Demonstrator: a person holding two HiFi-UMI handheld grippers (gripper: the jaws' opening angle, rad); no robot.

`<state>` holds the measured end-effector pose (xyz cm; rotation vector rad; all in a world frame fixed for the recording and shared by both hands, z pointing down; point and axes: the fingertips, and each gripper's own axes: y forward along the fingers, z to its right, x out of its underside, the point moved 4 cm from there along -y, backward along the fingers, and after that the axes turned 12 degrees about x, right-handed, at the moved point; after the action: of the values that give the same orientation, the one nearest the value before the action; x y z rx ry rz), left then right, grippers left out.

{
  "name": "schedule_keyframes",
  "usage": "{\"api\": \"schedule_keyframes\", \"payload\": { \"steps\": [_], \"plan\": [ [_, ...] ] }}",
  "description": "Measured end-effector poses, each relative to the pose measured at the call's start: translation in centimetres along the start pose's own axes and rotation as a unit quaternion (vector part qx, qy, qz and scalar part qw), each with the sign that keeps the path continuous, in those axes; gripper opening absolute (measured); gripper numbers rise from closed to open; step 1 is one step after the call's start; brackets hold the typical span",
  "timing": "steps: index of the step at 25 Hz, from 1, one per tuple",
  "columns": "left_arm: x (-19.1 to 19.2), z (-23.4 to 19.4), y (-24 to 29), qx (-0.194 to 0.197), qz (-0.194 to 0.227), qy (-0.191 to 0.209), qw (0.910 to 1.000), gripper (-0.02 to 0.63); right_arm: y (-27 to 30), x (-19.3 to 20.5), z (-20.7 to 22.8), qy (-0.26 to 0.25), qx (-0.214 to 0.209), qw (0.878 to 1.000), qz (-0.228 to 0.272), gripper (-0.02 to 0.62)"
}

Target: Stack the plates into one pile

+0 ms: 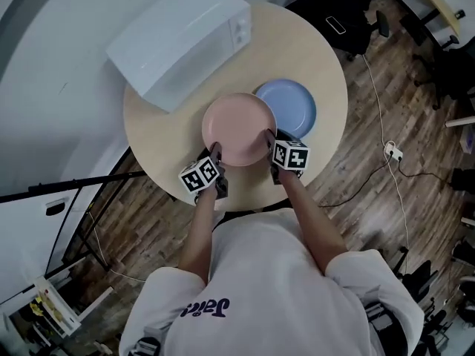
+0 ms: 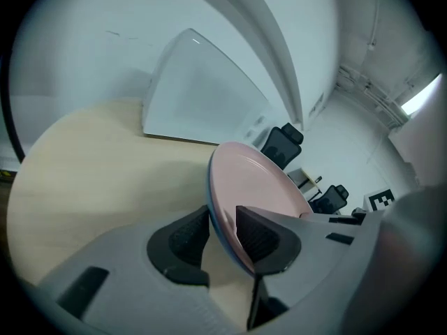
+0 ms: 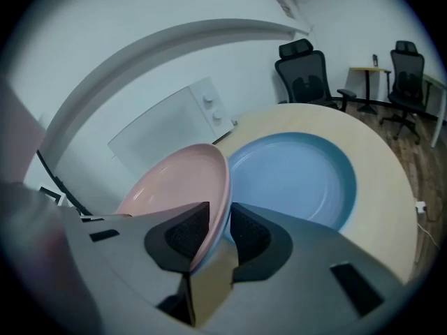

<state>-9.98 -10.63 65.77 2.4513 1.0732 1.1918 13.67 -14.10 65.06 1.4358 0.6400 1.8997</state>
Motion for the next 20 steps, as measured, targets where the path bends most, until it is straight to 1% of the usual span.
{"api": "schedule_keyframes", "payload": {
  "steps": [5, 9, 12, 14, 16, 20],
  "plan": [
    [0.2, 5.2, 5.5, 0.022, -0.035, 0.051, 0.9978, 0.115, -1.2, -2.2, 6.6, 0.03, 0.035, 0.999, 0.017, 0.097],
    [0.4, 8.4, 9.7, 0.023, -0.057, 0.096, 0.9935, 0.117, -1.4, -3.8, 10.9, 0.037, 0.066, 0.997, 0.027, 0.092],
    [0.9, 10.2, 12.2, 0.021, -0.07, 0.124, 0.9896, 0.12, -1.4, -4.3, 13.6, 0.043, 0.086, 0.995, 0.025, 0.091],
    [1.3, 11.0, 13.6, 0.015, -0.078, 0.146, 0.986, 0.124, -1.2, -4.4, 15.2, 0.043, 0.097, 0.994, 0.021, 0.091],
    [1.7, 11.4, 14.9, 0.002, -0.085, 0.173, 0.9812, 0.13, -0.7, -4.4, 16.3, 0.038, 0.106, 0.994, 0.016, 0.091],
    [2.4, 11.5, 16.7, -0.036, -0.104, 0.231, 0.9667, 0.153, 0.2, -4.7, 17.4, 0.026, 0.118, 0.993, 0.012, 0.091]
  ]
}}
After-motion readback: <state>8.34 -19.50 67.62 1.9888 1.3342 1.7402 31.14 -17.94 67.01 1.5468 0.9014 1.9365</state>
